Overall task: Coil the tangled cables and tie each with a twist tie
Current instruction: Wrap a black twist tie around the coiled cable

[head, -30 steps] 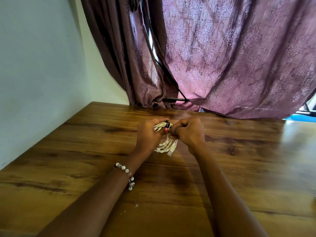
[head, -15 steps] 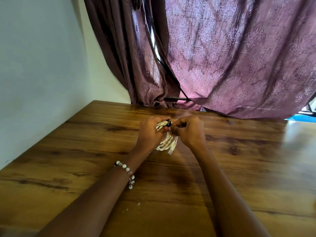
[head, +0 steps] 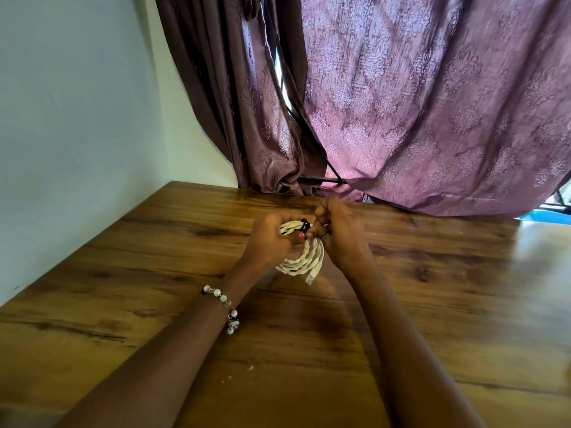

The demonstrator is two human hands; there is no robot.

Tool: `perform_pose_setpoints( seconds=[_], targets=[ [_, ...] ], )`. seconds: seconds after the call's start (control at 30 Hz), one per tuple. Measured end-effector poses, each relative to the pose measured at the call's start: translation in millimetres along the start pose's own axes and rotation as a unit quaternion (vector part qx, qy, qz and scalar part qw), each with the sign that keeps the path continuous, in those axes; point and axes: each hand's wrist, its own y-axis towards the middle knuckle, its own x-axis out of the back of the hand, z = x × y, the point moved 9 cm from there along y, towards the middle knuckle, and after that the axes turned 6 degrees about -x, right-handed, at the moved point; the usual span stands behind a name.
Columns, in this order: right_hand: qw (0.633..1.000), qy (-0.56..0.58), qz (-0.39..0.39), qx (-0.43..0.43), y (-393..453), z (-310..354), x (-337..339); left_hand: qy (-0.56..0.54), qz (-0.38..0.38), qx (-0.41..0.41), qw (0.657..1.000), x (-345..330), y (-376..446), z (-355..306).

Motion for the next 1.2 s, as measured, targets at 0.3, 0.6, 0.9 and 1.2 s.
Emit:
perform_pose_setpoints(
  seconds=[0.3,0.6,0.9,1.2],
  targets=[
    [0.999,-0.006,-0.017,0.032,0,3,-1,-0.011,0.014,0.013,1.000,-2,1,5],
    [0.995,0.002,-0.083,0.050,0,0,2,-0.136,0.011,0.065,0.989,-3,2,15],
    [0.996,0.064,-0.066,0.016,1,-17,-8,-0.158,0.007,0.090,0.983,-7,1,16],
    [0.975,0.189,0.042,-0.114,-1,-34,-14,-0.153,-0.038,0.130,0.979,-4,-3,27]
  ],
)
